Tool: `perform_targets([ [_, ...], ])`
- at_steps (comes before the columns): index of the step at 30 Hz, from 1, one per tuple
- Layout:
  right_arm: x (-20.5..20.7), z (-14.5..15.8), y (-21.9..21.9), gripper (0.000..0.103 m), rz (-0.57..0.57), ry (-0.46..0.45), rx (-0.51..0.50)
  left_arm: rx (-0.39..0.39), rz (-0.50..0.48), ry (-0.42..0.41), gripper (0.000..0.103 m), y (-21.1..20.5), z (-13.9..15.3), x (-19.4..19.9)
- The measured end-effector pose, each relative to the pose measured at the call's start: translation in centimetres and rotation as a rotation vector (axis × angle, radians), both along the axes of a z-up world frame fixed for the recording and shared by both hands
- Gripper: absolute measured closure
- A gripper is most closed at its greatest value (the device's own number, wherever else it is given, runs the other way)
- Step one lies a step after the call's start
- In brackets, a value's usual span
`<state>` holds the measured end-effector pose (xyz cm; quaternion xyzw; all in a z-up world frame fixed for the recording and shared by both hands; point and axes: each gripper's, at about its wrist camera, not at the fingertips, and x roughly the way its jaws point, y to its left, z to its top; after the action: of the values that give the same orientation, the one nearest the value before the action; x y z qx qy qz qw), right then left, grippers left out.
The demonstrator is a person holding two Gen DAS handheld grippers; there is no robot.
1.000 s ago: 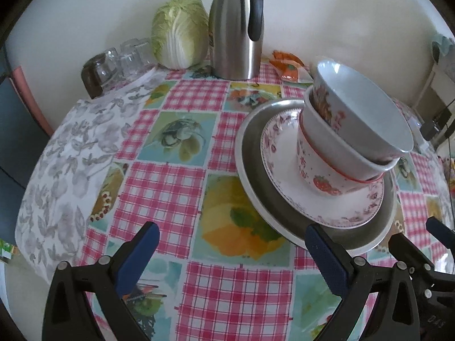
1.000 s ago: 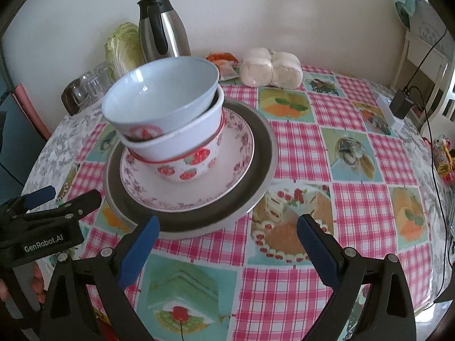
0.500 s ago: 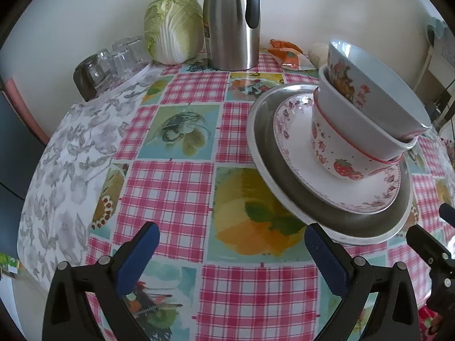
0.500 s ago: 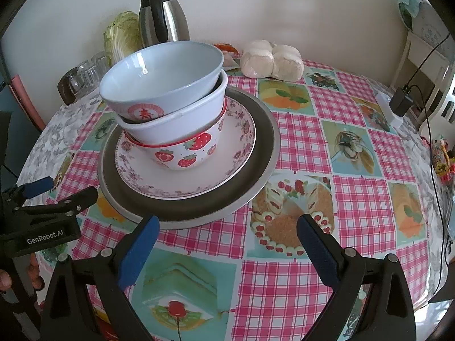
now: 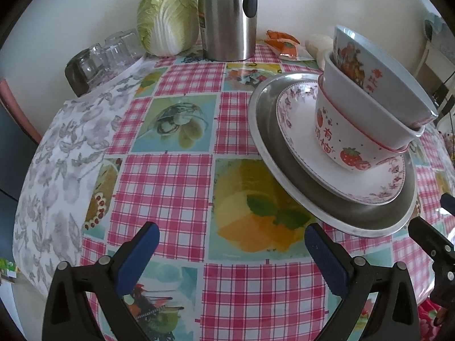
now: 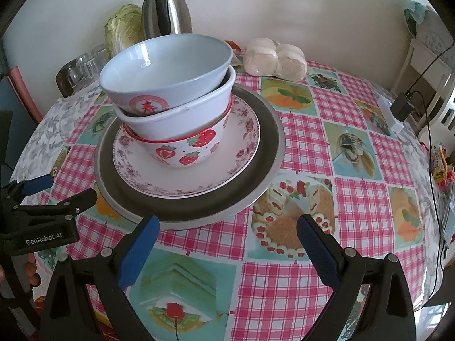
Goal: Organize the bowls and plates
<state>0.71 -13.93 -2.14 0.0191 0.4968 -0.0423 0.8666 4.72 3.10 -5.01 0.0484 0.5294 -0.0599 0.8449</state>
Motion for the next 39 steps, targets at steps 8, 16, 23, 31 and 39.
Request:
perform_targets([
  [8,0.17,-0.05,0.31,0.006,0.009,-0.001,-0.012,-0.008,-0.014,-0.015,0.000,-0.06,0.25,-0.13],
  [16,0.25,0.09,0.29,0.006,0.012,-0.004,-0.015,-0.024,-0.022,-0.024,0.000,-0.08,0.59,-0.25],
  [23,0.29,0.06,0.40,0.006,0.021,-0.001,-0.025,-0.034,-0.017,-0.029,0.000,-0.07,0.83,-0.21],
  [31,0.23,0.07,0.44,0.006,0.026,-0.001,-0.028,-0.033,-0.015,-0.025,0.000,-0.10,0.70,-0.15],
  [39,0.32,0.06,0.56,0.006,0.032,0.004,-0.031,-0.032,-0.010,-0.023,0.000,0.04,0.68,-0.08],
])
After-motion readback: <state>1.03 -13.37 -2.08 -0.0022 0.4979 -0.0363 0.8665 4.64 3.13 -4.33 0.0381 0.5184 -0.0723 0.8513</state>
